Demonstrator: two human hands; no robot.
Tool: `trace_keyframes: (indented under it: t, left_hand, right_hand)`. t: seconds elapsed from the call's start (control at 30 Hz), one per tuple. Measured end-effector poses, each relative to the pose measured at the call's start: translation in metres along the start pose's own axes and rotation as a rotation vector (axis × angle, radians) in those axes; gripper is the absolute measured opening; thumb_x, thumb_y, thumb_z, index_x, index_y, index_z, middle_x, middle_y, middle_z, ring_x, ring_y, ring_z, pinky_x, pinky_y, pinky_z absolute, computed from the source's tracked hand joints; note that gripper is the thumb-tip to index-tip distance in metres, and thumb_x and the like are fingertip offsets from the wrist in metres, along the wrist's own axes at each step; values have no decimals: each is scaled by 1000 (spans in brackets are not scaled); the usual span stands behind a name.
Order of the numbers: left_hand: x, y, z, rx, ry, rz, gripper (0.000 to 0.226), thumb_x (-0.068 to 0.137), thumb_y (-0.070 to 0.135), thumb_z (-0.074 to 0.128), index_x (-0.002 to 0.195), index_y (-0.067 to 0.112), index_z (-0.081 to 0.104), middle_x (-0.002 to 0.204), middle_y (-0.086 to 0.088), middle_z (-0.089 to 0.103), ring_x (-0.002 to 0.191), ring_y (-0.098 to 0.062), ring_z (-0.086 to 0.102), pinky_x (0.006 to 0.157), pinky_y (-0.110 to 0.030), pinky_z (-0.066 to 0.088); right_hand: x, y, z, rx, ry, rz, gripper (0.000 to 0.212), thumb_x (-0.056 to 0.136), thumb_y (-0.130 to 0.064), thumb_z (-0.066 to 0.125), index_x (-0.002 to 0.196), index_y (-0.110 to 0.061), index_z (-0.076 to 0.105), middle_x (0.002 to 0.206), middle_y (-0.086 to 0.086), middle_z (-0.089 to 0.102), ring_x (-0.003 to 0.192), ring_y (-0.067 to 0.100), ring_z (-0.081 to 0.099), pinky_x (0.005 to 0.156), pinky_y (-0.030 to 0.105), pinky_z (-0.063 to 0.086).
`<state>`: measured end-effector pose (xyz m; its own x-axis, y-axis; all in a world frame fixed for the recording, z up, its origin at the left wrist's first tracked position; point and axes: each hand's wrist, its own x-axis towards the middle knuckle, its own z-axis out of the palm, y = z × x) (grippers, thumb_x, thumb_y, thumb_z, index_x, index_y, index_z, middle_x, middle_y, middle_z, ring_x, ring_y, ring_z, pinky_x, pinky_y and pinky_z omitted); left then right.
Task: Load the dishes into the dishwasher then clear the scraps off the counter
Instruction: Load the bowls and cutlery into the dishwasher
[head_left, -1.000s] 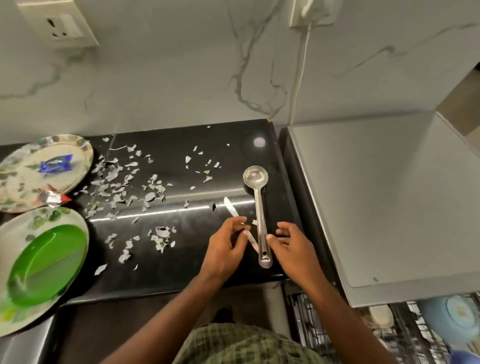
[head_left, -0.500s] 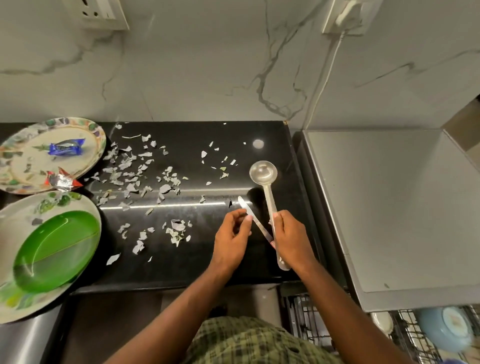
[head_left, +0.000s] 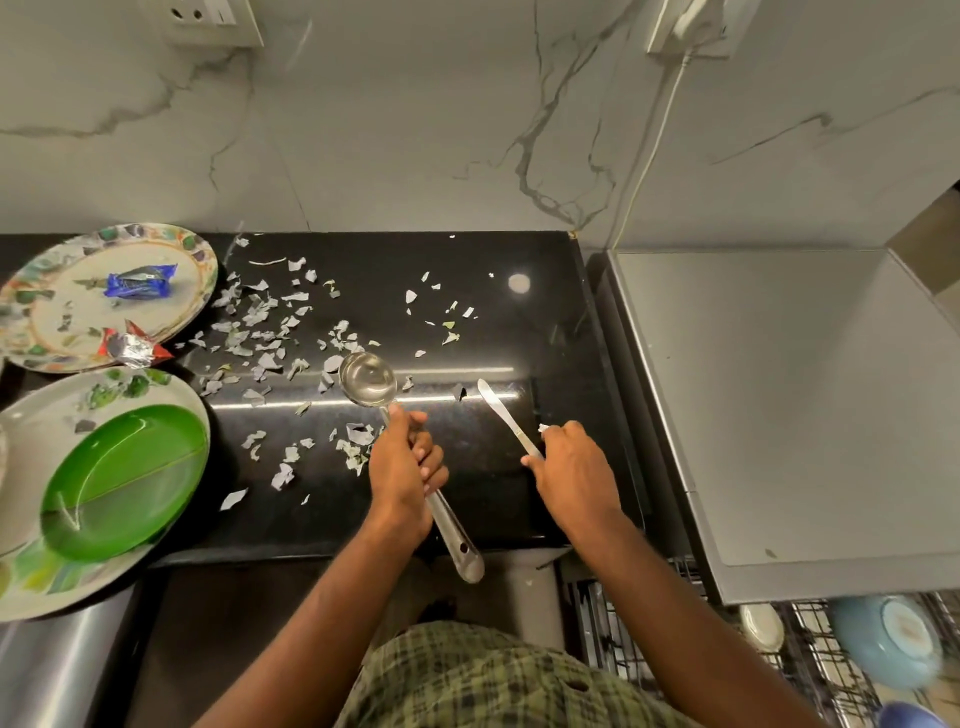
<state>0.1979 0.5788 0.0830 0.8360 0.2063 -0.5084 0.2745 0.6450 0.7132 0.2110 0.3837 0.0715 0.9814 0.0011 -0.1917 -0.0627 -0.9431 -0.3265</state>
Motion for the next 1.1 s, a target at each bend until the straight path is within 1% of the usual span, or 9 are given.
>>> trace_keyframes:
  t: [0.17,0.37,0.5,0.63,0.73,0.8,0.9,1.0,1.1]
  left_hand:
    - [-14,0,1,5,3,-7,41,110,48,41,92,17,61,59,6,36,41,-6,27,34,-20,23]
    - [-23,-3,7,14,-27,-28,42,110,48,40,93,17,62,59,5,38,41,-6,28,35,-19,24]
    - [-24,-8,11,25,-42,-38,40,110,46,40,95,15,61,60,5,38,41,-6,28,35,-19,24]
    - [-23,-15,18,57,-75,-77,32,109,43,47,101,14,59,65,4,45,43,-5,29,35,-19,24]
    - [-23,-22,30,137,-144,-73,30,103,42,59,107,12,59,72,3,53,44,-4,31,36,-18,26]
    - [-26,-28,39,253,-243,-39,36,98,45,65,106,10,60,73,1,51,47,-4,35,40,-17,30]
    - [-35,-40,56,496,-279,1,50,94,54,69,109,7,65,76,3,55,62,-9,53,56,-25,48]
    - [-43,-54,79,512,-343,5,33,104,42,59,103,9,65,77,-2,59,64,-14,55,58,-29,51]
    - [-51,-70,99,514,-451,-2,29,108,39,52,95,17,65,75,-5,57,64,-19,54,59,-34,51]
  right_hand:
    - [11,-16,-10,-129,-85,64,22,100,-23,68,119,-10,67,115,8,64,103,28,68,69,35,47]
    - [28,-8,-23,-37,-286,149,18,91,-26,70,105,-17,65,99,4,67,95,29,68,82,39,59]
    - [21,-1,-15,-22,-248,93,14,92,-24,66,97,-11,67,103,7,72,98,31,69,85,38,57]
    - [-3,15,-13,430,-213,112,10,95,-25,74,87,-18,74,84,1,75,81,15,73,84,39,62]
    - [-30,18,-23,831,-241,41,8,95,-20,76,95,-13,73,89,10,75,77,11,71,82,37,64]
    - [-46,21,-30,902,-282,-48,10,96,-21,75,102,-13,73,94,10,75,82,12,72,81,29,62]
    - [-60,31,-36,904,-281,-104,11,97,-25,74,104,-18,72,96,3,75,89,17,73,84,32,62]
    - [-69,50,-41,925,-231,-51,11,96,-24,76,103,-16,71,90,-2,74,82,11,73,77,29,61]
    - [-82,69,-48,905,-170,28,18,94,-33,77,104,-19,71,94,-1,75,86,14,73,82,34,61]
